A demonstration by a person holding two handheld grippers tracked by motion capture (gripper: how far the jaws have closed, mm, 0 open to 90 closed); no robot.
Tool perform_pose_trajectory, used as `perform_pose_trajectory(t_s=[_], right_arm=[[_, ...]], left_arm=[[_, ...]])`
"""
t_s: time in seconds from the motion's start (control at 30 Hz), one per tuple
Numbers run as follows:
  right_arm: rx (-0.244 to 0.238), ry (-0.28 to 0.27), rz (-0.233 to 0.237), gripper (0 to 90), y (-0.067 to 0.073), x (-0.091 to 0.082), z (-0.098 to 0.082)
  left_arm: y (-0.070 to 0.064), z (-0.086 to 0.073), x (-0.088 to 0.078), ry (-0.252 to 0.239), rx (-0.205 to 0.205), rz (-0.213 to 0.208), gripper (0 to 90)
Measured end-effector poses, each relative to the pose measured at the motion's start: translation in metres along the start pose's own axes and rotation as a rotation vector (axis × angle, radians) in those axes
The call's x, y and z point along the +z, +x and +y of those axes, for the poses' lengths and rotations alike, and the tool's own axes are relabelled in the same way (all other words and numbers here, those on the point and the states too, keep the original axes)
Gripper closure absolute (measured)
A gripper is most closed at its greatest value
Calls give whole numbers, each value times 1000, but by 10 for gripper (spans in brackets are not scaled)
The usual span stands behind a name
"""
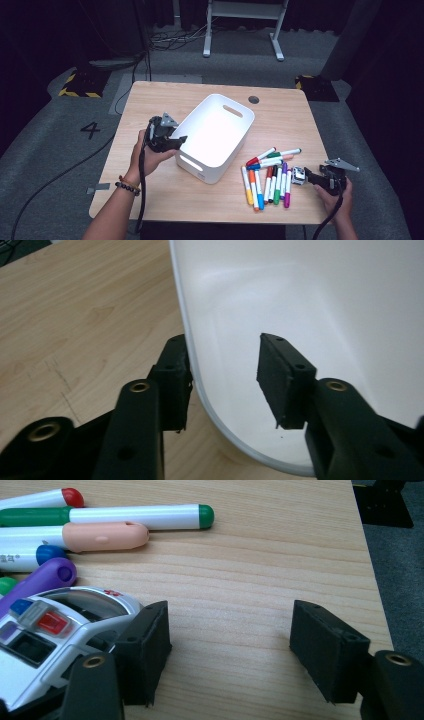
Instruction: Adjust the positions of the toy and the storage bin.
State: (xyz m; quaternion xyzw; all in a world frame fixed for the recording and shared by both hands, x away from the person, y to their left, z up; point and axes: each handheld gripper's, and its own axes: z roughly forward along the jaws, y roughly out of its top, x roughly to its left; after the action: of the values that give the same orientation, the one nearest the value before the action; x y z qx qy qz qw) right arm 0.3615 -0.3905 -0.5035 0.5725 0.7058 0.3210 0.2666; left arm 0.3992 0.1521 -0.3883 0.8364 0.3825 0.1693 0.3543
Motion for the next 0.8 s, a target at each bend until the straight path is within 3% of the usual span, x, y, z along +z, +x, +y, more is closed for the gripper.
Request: perform_pose_trajectory(t_s=[0.07,0.33,0.6,0.7,0.8], right_arm=[[2,1,0,325,0,0,0],[1,1,0,325,0,0,0],[0,0,0,325,0,0,0],[2,0,0,324,0,0,0],[0,0,0,325,0,0,0]], left_arm=[[-11,-4,-4,-2,15,4,498],[-40,-16,-9,-43,7,18,383],[-47,-16,-2,-81,-32,-8,330],[-53,-14,1,-88,-51,-22,271],[-58,-10,5,-97,-46,-18,230]])
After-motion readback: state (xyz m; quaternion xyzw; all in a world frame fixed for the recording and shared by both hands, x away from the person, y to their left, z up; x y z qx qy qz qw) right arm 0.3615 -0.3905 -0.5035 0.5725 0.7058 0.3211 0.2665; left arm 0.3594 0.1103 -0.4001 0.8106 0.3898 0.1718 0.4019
